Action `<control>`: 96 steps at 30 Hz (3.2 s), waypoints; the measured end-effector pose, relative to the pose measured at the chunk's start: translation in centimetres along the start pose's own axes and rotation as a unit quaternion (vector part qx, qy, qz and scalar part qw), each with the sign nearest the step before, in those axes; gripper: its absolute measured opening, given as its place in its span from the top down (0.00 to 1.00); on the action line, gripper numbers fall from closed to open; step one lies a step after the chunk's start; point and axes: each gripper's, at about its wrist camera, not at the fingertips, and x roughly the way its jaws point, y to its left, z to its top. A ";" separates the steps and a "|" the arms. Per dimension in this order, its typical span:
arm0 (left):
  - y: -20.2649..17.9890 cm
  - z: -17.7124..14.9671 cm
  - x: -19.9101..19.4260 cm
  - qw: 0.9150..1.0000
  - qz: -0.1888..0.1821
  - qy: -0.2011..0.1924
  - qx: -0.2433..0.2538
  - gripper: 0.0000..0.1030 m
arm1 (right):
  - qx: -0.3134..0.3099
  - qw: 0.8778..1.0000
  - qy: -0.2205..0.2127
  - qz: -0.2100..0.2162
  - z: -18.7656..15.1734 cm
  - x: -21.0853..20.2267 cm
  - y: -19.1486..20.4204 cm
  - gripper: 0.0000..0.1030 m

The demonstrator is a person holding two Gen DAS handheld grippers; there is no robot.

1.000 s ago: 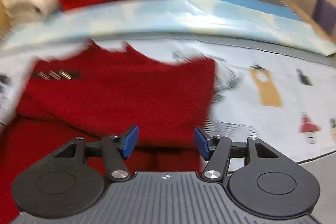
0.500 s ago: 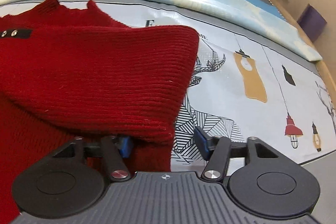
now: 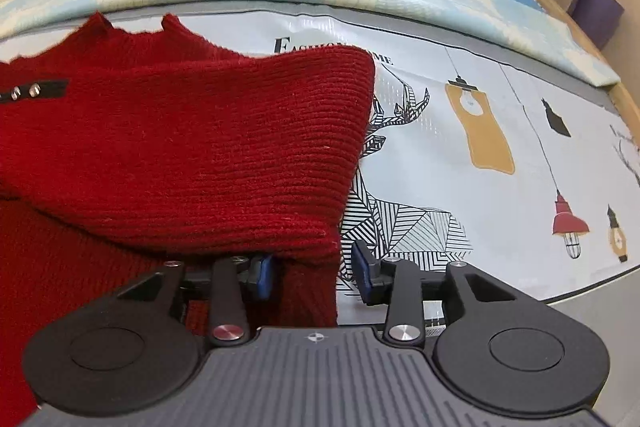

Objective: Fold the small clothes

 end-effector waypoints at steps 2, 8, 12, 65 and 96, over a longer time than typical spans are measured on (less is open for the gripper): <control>0.3 -0.8 1.4 1.000 -0.007 -0.008 -0.008 0.25 | 0.006 1.000 -0.004 0.004 0.0 -0.5 0.1 0.58; -1.9 -3.9 4.3 0.997 0.001 0.002 0.080 0.59 | -0.007 1.000 -0.010 0.006 -0.1 -1.1 0.9 0.57; -2.2 -3.3 3.6 0.995 0.015 0.008 0.095 0.81 | 0.001 1.000 -0.021 0.009 0.1 -1.6 0.6 0.57; -1.6 -22.9 -24.4 0.981 -0.013 -0.075 0.179 0.29 | 0.108 0.971 -0.200 0.080 -13.3 -26.3 -4.9 0.44; 4.7 -27.1 -19.2 0.995 0.030 0.072 0.055 0.57 | 0.107 0.987 -0.117 0.032 -23.5 -22.2 -6.6 0.45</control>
